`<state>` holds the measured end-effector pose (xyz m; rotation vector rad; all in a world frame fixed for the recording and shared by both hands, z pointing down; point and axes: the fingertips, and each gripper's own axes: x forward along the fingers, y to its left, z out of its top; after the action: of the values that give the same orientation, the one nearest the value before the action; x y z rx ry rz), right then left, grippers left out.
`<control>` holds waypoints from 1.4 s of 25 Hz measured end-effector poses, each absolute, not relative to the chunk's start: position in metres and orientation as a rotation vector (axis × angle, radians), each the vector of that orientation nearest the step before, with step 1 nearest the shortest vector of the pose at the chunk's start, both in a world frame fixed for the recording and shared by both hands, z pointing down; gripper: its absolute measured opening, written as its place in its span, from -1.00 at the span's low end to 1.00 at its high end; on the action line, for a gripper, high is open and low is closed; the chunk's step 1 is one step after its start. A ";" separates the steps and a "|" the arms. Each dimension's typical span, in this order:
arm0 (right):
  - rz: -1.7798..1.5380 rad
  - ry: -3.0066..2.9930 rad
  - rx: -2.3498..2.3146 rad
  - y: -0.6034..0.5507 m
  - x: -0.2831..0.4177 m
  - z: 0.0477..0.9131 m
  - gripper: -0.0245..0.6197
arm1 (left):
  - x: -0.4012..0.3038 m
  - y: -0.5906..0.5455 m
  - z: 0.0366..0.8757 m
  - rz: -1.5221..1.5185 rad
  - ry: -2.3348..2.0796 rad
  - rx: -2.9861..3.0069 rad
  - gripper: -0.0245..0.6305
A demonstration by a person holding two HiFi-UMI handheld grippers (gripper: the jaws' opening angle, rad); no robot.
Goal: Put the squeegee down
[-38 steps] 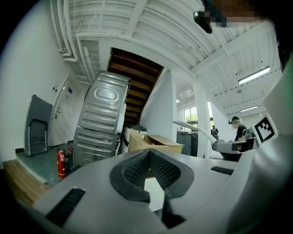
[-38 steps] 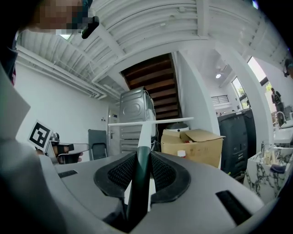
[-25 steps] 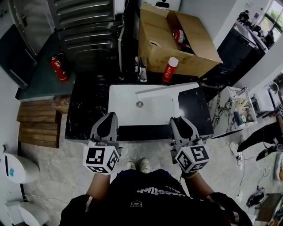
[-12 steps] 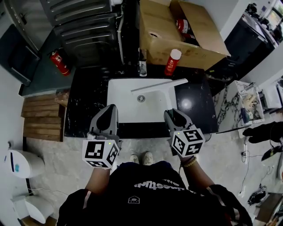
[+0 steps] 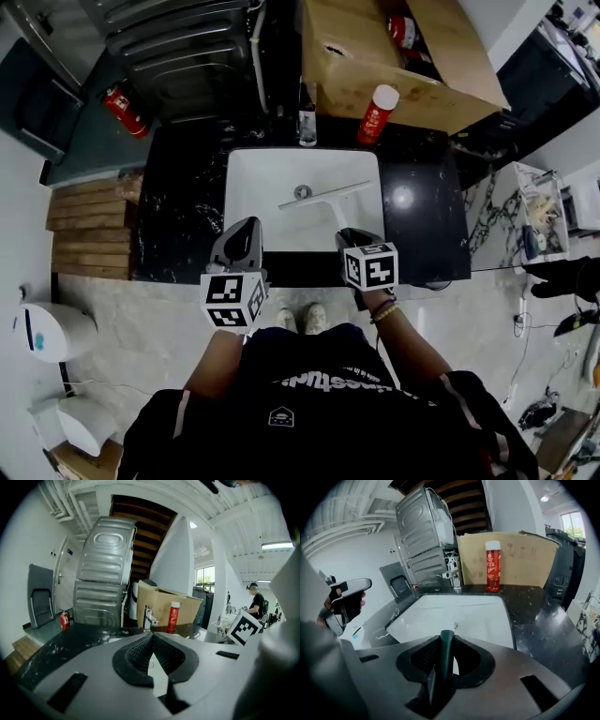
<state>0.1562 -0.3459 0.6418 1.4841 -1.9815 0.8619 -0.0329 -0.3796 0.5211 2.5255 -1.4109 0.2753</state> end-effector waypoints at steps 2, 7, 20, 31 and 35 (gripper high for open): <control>0.889 -1.943 1.473 -0.350 0.160 0.656 -0.54 | -0.031 -0.387 0.549 0.326 -1.388 2.468 -0.88; 1.022 -1.849 1.411 -0.352 0.167 0.687 -0.54 | -0.020 -0.395 0.580 0.389 -1.327 2.409 -0.88; 1.016 -1.840 1.397 -0.355 0.174 0.691 -0.42 | -0.015 -0.398 0.559 0.342 -1.300 2.430 -0.88; 0.409 -2.232 1.751 -0.372 0.170 0.523 -0.52 | -0.036 -0.389 0.463 0.147 -1.404 2.555 -0.88; 0.012 -2.534 1.871 -0.352 0.152 0.397 -0.78 | -0.038 -0.382 0.401 0.018 -1.439 2.651 -0.88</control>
<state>0.1520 -0.3521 0.3975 1.8708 -2.5343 0.0115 -0.0379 -0.3816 0.4005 2.6514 -1.4392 0.0180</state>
